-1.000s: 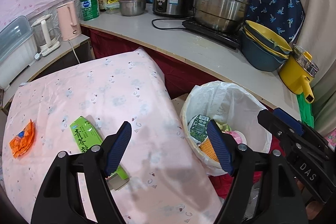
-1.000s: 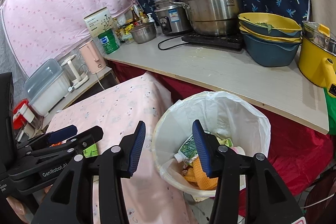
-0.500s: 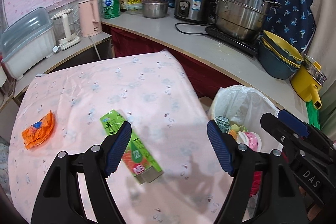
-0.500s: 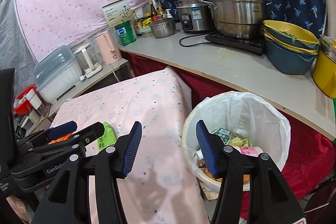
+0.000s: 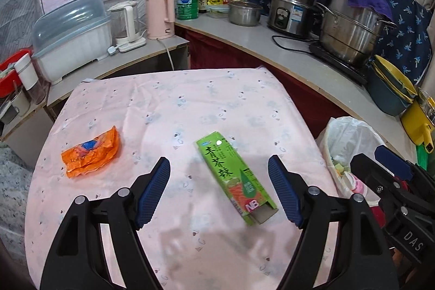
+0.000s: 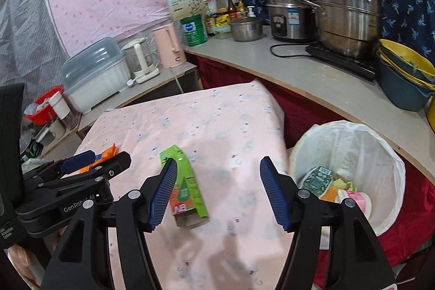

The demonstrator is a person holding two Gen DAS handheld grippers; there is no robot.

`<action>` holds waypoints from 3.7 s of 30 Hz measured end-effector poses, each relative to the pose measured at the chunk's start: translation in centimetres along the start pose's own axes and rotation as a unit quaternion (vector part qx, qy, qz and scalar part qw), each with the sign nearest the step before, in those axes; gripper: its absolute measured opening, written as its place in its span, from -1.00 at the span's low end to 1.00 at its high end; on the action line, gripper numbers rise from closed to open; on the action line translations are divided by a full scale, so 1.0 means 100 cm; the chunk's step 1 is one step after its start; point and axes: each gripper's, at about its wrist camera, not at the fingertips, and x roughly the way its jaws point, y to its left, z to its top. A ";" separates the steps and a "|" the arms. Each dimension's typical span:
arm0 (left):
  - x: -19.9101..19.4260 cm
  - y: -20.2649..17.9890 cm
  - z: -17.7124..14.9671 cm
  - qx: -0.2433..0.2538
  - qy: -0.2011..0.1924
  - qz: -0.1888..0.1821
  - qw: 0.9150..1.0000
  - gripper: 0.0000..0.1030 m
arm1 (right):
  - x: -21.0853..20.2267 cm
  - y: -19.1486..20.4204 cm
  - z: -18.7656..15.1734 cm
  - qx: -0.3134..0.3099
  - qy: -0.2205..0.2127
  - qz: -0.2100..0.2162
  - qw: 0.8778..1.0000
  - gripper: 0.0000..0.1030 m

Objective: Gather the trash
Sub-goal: 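Move both open tools back over the orange wrapper and green carton, then grasp the orange plastic wrapper with the left tool while the right tool grasps the green tea carton, then lift the wrapper and carton and carry them over the trash bin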

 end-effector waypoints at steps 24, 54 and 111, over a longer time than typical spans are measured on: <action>0.029 0.145 -0.033 -0.008 0.016 0.085 0.996 0.52 | 0.131 0.068 -0.044 -0.061 0.109 -0.001 0.992 0.33; 0.120 0.240 -0.038 0.043 0.036 0.010 0.998 0.58 | 0.172 0.106 -0.037 -0.044 0.120 0.022 0.992 0.02; 0.062 -0.035 -0.011 0.070 0.028 -0.098 0.992 -0.65 | 0.057 -0.038 -0.037 0.072 0.034 -0.004 0.997 0.03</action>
